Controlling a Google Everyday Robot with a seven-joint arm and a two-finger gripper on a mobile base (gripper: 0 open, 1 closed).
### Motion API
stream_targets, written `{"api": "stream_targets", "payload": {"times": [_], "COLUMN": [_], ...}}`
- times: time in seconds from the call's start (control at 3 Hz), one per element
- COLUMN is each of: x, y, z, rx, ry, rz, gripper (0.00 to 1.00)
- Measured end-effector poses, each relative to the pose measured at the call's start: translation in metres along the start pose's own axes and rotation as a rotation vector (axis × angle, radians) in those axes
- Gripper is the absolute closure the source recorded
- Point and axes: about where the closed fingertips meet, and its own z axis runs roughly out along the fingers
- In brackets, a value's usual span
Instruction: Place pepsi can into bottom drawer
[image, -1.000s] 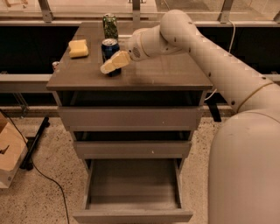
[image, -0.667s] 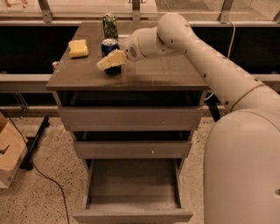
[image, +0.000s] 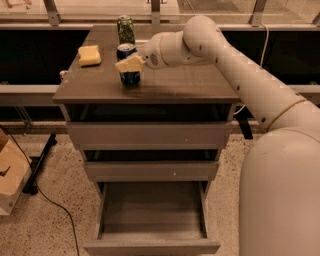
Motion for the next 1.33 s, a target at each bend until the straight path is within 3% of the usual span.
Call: {"api": "stream_targets", "payload": {"times": [0.33,0.67,1.0,1.33], "x": [-0.002,-0.007,-0.007,-0.004], "y": [0.013,0.033,0.069,0.121], "z": [-0.027,-0.069,-0.114,-0.15], "rx": [-0.001,0.025,0.063,0.089], "ry": [0.016,0.019,0.035,0.069], "rz": [-0.038,-0.074,-0.096,-0.104], "gripper": [0.88,1.0,1.0,1.0]}}
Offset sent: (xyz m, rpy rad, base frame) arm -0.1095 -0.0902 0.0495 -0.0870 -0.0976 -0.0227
